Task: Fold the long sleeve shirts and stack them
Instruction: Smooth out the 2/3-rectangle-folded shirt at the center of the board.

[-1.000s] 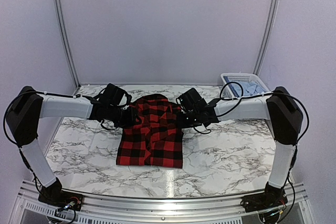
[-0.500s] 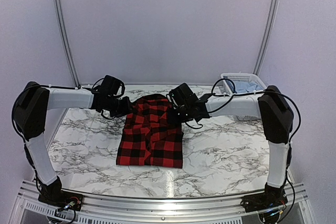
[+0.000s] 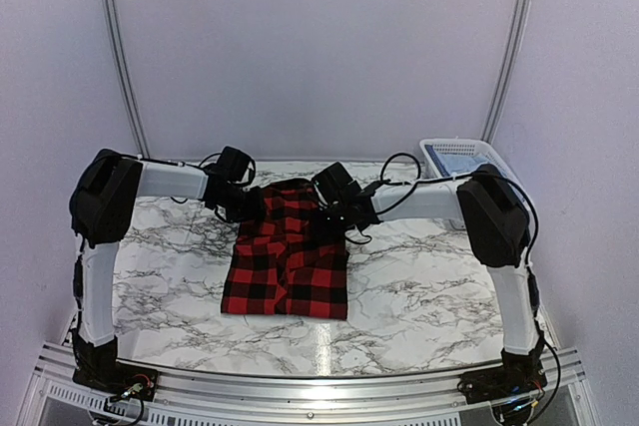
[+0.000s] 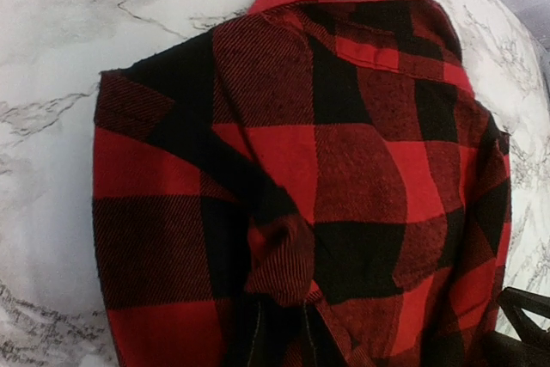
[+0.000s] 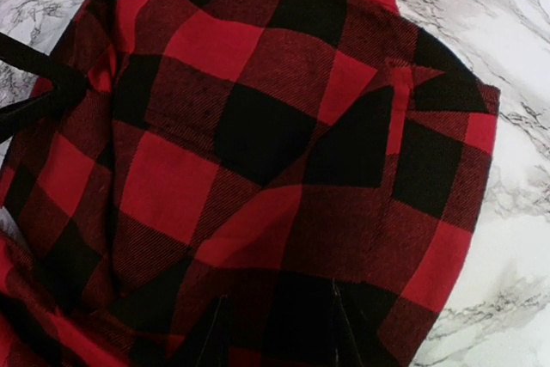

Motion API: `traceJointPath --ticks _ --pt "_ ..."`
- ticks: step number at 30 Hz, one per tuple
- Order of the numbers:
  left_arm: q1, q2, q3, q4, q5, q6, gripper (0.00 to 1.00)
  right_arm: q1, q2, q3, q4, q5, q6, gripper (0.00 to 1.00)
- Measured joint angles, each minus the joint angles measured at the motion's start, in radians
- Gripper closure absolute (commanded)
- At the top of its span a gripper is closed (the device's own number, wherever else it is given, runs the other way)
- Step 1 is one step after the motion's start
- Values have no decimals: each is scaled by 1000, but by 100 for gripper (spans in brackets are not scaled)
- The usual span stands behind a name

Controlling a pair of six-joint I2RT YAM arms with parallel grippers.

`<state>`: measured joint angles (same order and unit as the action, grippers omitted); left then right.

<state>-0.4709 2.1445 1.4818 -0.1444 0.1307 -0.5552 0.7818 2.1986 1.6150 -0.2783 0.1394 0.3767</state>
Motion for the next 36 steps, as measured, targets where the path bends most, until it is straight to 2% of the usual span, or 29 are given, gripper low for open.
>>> traceJointPath --ticks 2,6,11,14,16,19,24,28,32,36 --pt "1 48 46 -11 1 3 85 -15 26 13 15 0 -10 67" --pt "3 107 131 -12 11 8 77 -35 81 51 28 -10 -25 67" --pt "3 97 143 -20 10 16 66 -41 137 125 23 -24 -47 63" --pt "4 42 112 -30 6 17 56 -41 135 151 -2 -26 -57 56" --pt "3 -46 50 -37 -2 14 52 -41 121 153 -21 -25 -61 50" --pt "3 -216 -64 -41 -13 7 51 -40 51 104 -39 -25 -59 46" --pt "-6 -485 -313 -16 -20 -27 51 -30 -161 -73 -43 -26 -20 45" --pt "-41 -607 -515 -19 -30 -68 51 24 -303 -212 -36 -13 34 47" --pt "-91 -703 -675 -24 -44 -116 53 129 -359 -309 -33 5 106 50" --pt "-144 -797 -780 -24 -63 -166 56 209 -405 -412 -32 14 171 58"
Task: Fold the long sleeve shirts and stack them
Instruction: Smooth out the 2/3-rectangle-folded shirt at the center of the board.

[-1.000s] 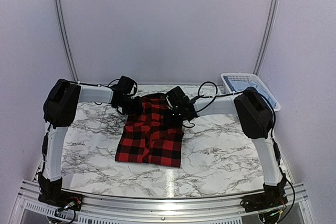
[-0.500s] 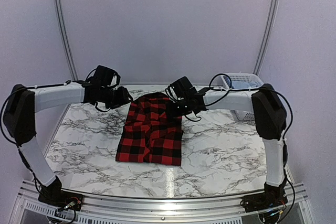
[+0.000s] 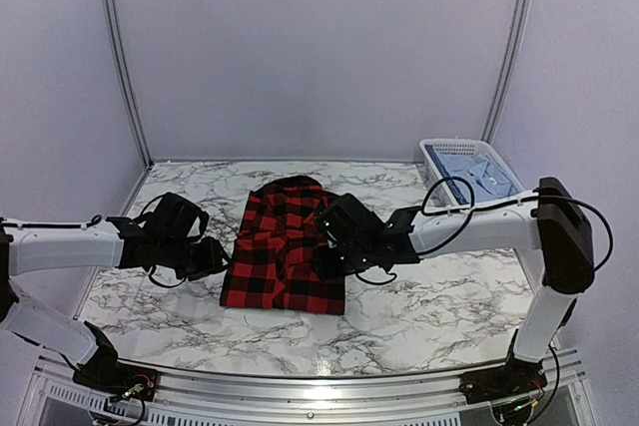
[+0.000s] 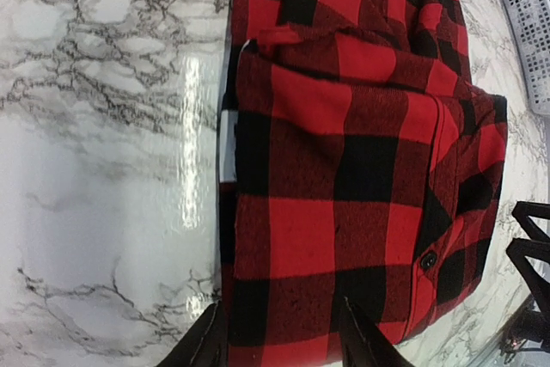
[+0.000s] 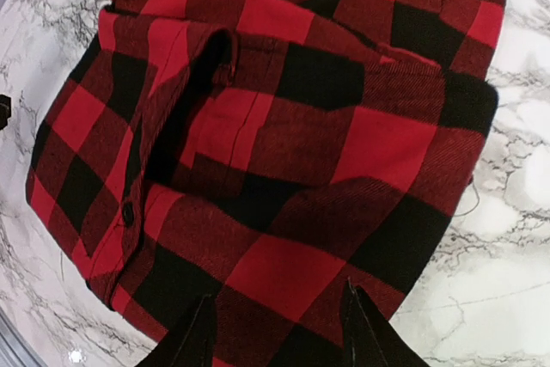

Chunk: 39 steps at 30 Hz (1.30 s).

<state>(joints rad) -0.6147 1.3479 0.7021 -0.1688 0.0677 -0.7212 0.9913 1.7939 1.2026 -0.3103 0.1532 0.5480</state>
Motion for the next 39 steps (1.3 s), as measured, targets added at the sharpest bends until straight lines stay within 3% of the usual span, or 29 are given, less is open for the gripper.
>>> traceJointPath --ticks 4,10,16,23,33,35,39 --pt "-38 -68 -71 4 -16 -49 56 17 20 34 -23 24 24 62" --pt "-74 -113 -119 8 -35 -102 56 16 171 289 -74 92 11 64" --pt "-86 -140 -140 10 -43 -128 56 19 300 407 -141 122 2 64" --pt "-95 -140 -140 11 -43 -132 56 21 400 482 -211 128 0 60" --pt "-95 -140 -144 15 -43 -132 56 23 468 596 -284 187 -1 47" --pt "-95 -140 -144 15 -42 -132 56 24 488 618 -293 193 -1 48" --pt "-95 -140 -144 15 -42 -130 56 25 526 662 -315 204 -2 57"
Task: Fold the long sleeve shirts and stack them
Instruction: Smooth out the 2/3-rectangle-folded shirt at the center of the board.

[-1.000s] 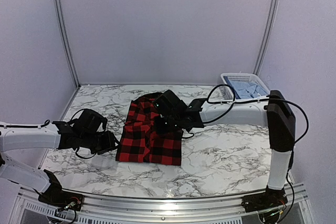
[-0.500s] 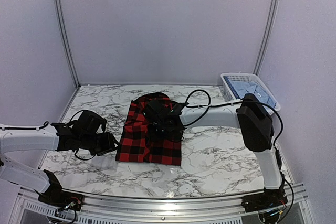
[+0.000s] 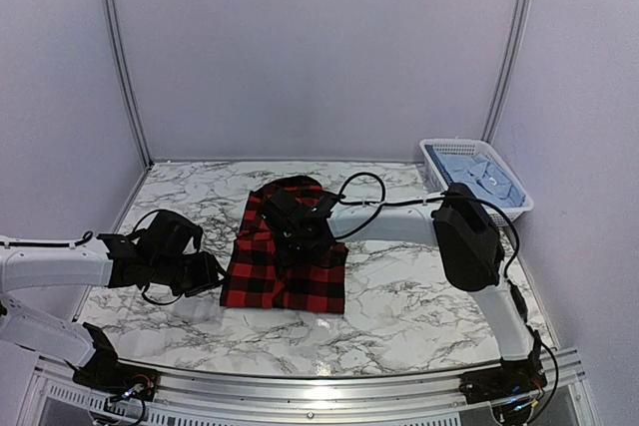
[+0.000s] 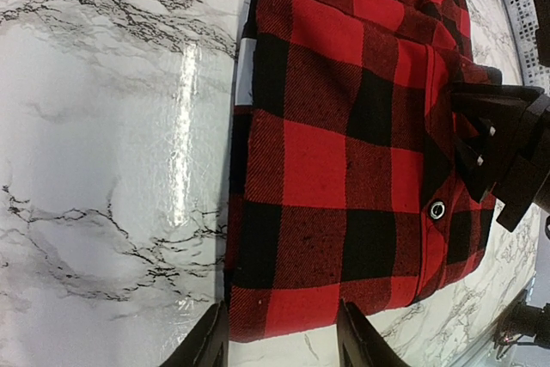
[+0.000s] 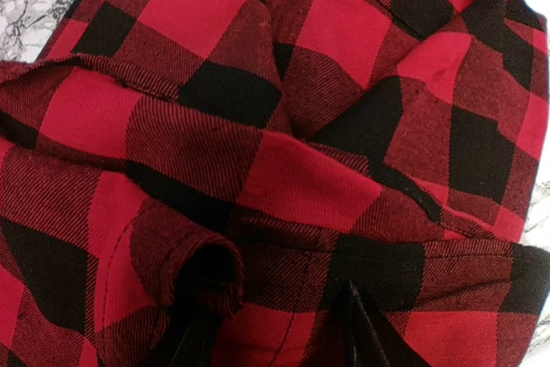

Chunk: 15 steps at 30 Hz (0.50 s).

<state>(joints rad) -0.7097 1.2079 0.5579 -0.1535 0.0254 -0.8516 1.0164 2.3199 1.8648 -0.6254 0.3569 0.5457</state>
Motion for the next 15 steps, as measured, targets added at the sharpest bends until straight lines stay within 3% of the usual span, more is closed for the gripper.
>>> traceJointPath --ticks 11,15 --pt "0 3 0 0 1 3 56 1 0 6 -18 45 8 69" --pt "0 6 0 2 1 3 56 0 -15 6 -16 50 5 80"
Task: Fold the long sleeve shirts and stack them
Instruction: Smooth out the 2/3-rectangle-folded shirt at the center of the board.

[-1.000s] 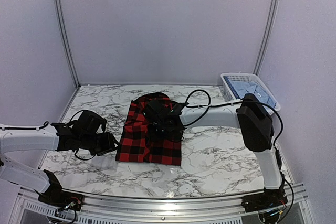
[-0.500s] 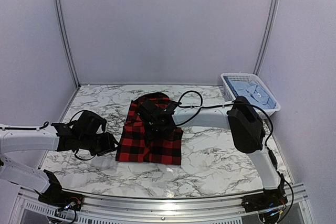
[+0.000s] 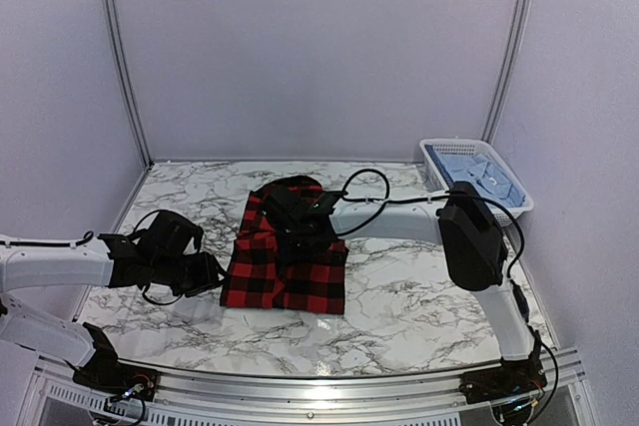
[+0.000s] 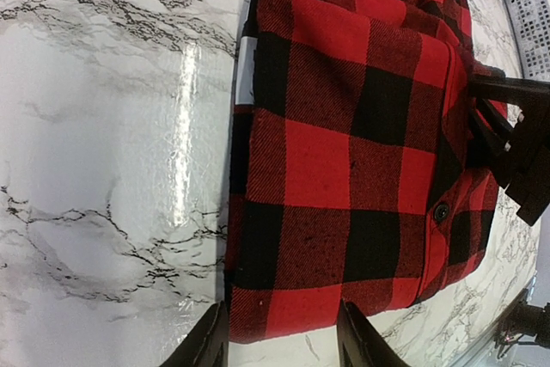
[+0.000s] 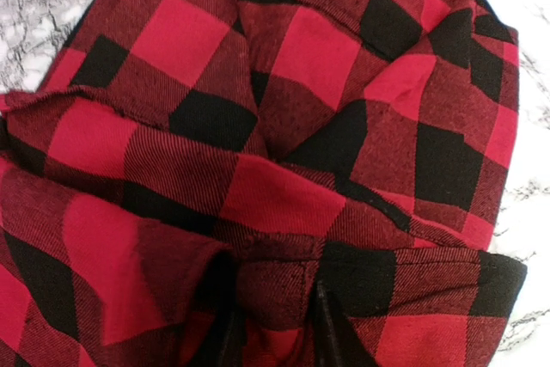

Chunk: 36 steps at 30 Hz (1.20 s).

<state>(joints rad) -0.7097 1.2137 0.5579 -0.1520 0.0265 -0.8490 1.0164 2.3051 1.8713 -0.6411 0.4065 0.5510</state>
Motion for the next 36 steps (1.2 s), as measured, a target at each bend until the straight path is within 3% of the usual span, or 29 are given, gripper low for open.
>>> traceJointPath --ticks 10,22,26,29,31,36 --pt "0 11 0 18 10 0 56 -8 -7 0 13 -1 -2 90" --pt "0 11 -11 29 17 0 56 -21 -8 11 71 -19 -2 86" --pt "0 11 -16 34 18 0 56 -30 -8 11 89 -32 -3 78" --pt "0 11 -17 36 19 0 56 -35 -9 11 97 -41 -8 54" --pt "0 11 -18 36 21 0 56 -38 -13 11 101 -49 -12 44" --pt "0 11 -26 37 35 3 54 -39 -76 -21 105 -73 -24 37"
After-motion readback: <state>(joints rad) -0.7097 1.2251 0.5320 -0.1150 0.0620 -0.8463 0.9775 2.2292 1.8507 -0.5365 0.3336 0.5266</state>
